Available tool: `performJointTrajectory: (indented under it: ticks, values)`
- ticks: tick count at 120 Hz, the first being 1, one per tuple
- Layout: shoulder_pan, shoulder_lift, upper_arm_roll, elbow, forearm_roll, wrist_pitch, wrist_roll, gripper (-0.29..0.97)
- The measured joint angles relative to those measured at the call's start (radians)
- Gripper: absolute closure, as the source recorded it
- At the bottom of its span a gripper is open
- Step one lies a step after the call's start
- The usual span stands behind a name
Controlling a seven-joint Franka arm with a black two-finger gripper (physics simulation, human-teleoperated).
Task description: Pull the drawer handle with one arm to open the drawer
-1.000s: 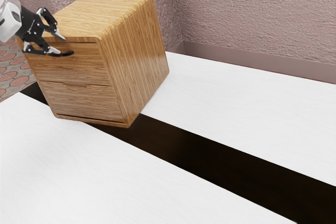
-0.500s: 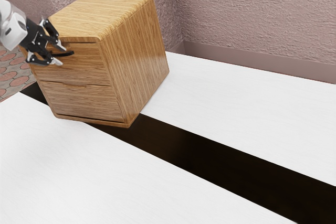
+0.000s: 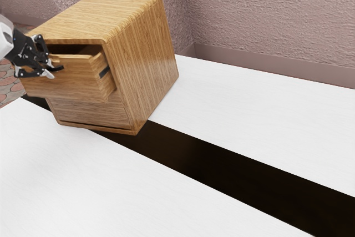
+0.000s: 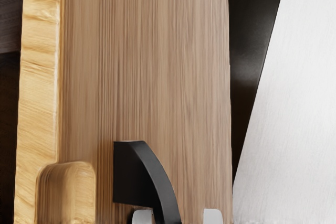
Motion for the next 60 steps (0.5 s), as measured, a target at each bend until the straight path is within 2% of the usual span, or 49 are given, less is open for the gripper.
performJointTrajectory:
  ticks: [9,23,40,44,52,60]
  values:
    - [-0.054,-0.054,0.061,-0.049,0.002,0.000,0.007,0.77]
    - [-0.222,-0.093,0.256,-0.093,0.004,0.001,0.015,0.78]
    - [-0.267,-0.127,0.304,-0.141,0.021,0.002,0.025,0.78]
    - [-0.319,-0.134,0.345,-0.149,0.031,0.002,0.027,0.78]
    - [-0.477,-0.144,0.485,-0.156,0.053,0.003,0.030,0.79]
    - [-0.546,-0.187,0.542,-0.184,0.080,0.003,0.032,0.79]
